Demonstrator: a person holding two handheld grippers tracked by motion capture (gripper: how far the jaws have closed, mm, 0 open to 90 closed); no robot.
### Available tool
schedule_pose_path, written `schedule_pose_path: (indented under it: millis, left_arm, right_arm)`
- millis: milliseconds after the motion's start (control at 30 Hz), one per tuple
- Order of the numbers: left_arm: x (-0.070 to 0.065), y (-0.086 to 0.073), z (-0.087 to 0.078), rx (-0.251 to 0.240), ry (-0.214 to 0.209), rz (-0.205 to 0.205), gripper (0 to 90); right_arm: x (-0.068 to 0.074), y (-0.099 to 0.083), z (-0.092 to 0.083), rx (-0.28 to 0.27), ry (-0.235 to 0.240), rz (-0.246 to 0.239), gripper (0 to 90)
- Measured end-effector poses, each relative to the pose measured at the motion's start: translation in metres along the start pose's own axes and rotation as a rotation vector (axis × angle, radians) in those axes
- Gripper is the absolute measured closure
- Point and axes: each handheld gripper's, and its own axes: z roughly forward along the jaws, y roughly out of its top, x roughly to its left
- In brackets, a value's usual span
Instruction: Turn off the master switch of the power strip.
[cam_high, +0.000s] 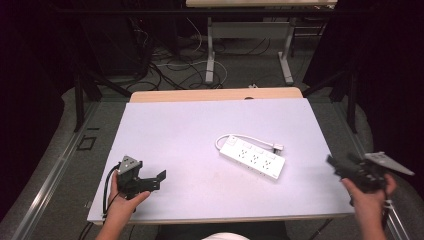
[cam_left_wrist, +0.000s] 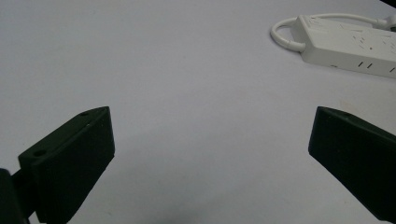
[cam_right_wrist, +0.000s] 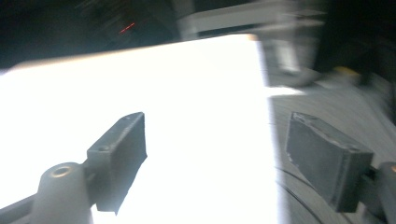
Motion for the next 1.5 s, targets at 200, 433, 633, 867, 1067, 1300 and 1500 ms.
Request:
schedule_pose_path:
  millis: [200, 433, 633, 867, 1067, 1300, 1500]
  left_arm:
    - [-0.001, -0.002, 0.001, 0.006, -0.011, 0.017, 0.3]
    - [-0.005, -0.002, 0.001, 0.002, -0.02, 0.008, 0.3]
    - [-0.007, -0.002, 0.0, -0.005, -0.019, 0.025, 0.3]
    - [-0.008, -0.002, -0.001, -0.018, -0.017, 0.052, 0.3]
    - [-0.012, -0.003, 0.0, -0.015, -0.012, 0.068, 0.3]
    - [-0.012, -0.004, 0.0, -0.002, -0.001, 0.086, 0.3]
    - [-0.011, -0.005, 0.001, 0.018, -0.007, 0.078, 0.6]
  right_arm:
    - [0.069, -0.014, 0.021, 0.044, 0.118, -0.136, 17.7]
    - [0.087, -0.022, 0.033, 0.103, 0.141, -0.229, 19.9]
    - [0.097, -0.019, 0.034, 0.097, 0.158, -0.291, 21.7]
    - [0.108, -0.01, 0.038, 0.097, 0.174, -0.332, 24.6]
    - [0.122, 0.001, 0.044, 0.111, 0.209, -0.367, 28.3]
    - [0.134, 0.012, 0.048, 0.124, 0.24, -0.385, 32.2]
    - [0.143, 0.02, 0.055, 0.155, 0.258, -0.42, 34.0]
